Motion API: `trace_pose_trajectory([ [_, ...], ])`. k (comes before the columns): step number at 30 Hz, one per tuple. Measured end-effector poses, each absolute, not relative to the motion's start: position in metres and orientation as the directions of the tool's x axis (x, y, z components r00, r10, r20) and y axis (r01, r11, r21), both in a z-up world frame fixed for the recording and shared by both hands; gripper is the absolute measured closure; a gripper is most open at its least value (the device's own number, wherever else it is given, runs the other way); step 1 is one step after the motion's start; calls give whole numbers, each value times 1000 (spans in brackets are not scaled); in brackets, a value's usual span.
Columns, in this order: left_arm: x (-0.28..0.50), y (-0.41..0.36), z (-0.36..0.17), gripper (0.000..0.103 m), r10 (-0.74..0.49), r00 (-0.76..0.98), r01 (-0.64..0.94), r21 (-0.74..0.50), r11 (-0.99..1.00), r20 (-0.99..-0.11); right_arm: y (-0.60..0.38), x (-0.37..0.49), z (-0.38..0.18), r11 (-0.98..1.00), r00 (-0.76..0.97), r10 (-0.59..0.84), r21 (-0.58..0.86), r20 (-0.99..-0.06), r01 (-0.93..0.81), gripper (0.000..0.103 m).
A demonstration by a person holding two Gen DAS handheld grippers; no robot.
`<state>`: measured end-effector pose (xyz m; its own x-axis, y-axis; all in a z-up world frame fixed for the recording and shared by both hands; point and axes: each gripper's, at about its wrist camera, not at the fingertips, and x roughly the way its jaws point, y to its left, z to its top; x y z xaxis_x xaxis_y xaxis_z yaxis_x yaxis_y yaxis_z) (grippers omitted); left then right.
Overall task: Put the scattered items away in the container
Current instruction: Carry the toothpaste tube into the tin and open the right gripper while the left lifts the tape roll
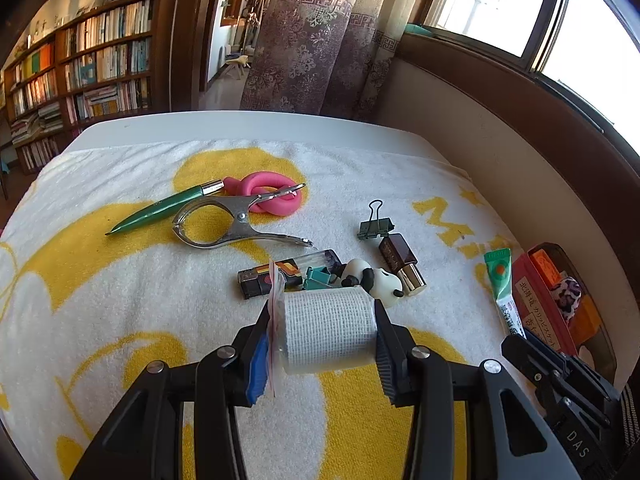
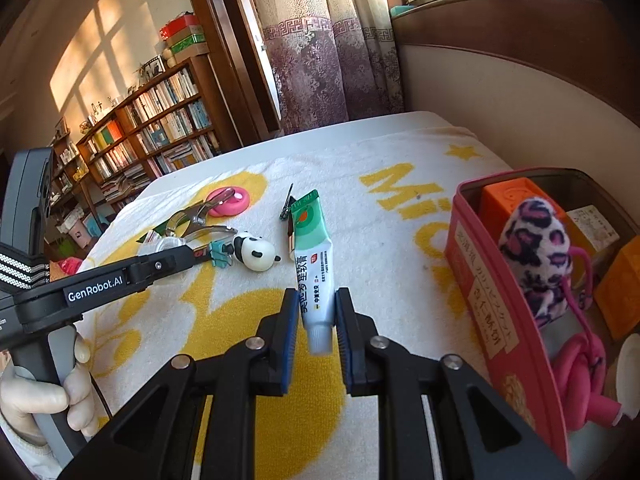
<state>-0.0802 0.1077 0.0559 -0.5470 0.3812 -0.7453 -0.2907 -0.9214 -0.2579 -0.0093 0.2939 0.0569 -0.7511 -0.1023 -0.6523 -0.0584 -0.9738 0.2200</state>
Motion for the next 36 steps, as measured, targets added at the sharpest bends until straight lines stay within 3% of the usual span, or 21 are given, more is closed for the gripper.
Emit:
trace_pose_trajectory([
  [12,-70,116,63,58,415,-538,-331,-268,-905,-734,349,62,105,-945,-831,76,228,-550,-237,83],
  [21,-59,124,66,58,432,-528,-353,-274,-895,-731,406,106,116,-890,-807,225,221,-546,-398,83],
  [29,-45,134,76,58,448,-524,-381,-272,-884,-724,435,115,106,-856,-788,212,279,-578,-435,81],
  [30,-44,136,77,58,449,-523,-385,-270,-883,-724,439,116,104,-850,-786,202,295,-584,-436,79],
  [31,-42,138,79,58,450,-523,-390,-267,-881,-724,442,118,102,-845,-787,192,310,-587,-437,71],
  [34,-37,148,82,58,454,-521,-408,-256,-876,-723,447,126,100,-831,-794,204,327,-572,-449,36],
  [36,-34,156,85,58,459,-517,-423,-250,-871,-723,446,131,103,-831,-802,235,315,-549,-459,29],
])
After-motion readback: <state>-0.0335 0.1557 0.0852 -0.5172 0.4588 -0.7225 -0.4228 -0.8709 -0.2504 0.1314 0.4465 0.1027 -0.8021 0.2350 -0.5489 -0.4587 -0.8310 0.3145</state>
